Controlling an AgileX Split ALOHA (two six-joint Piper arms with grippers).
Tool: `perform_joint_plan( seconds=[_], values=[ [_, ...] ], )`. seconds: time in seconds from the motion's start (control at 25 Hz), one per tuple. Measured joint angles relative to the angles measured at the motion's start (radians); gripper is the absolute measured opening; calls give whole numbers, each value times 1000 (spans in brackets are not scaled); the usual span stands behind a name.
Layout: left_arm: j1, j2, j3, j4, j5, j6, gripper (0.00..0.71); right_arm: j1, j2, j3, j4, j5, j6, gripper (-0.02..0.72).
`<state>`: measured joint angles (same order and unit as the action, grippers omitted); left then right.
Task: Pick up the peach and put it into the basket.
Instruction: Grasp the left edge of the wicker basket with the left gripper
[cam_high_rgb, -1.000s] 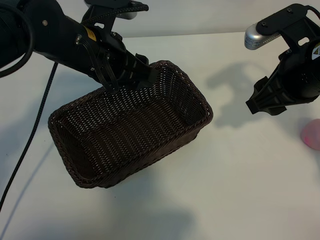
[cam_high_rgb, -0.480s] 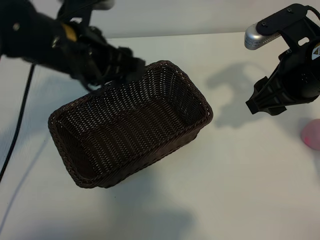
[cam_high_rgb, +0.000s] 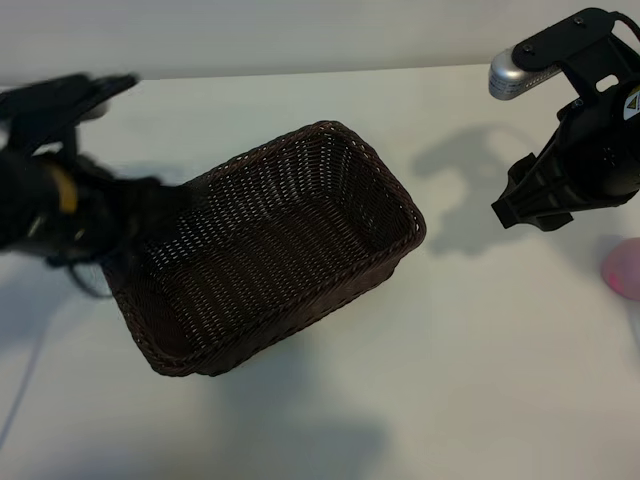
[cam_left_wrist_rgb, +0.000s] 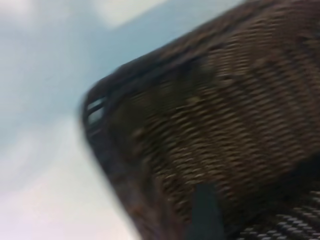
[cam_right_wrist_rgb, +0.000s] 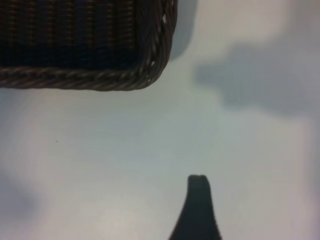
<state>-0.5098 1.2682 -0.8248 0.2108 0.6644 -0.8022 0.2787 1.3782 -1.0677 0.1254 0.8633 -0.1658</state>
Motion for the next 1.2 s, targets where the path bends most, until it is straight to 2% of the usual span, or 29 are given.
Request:
perform_joint_plan(
  seconds=[0.28, 0.4, 0.6, 0.84, 1.2],
  values=[
    [0, -83, 165, 98, 30, -279, 544, 0, 0, 0, 2, 3, 0, 559],
    [0, -99, 200, 146, 25, -357, 544, 0, 0, 0, 3, 4, 0, 559],
    [0, -99, 205, 170, 17, -385, 550, 0, 0, 0, 4, 5, 0, 559],
    [0, -99, 205, 189, -1, -412, 610, 0, 0, 0, 5, 5, 0, 559],
    [0, -77, 205, 193, -18, -439, 615, 0, 0, 0, 5, 5, -1, 559]
  ],
)
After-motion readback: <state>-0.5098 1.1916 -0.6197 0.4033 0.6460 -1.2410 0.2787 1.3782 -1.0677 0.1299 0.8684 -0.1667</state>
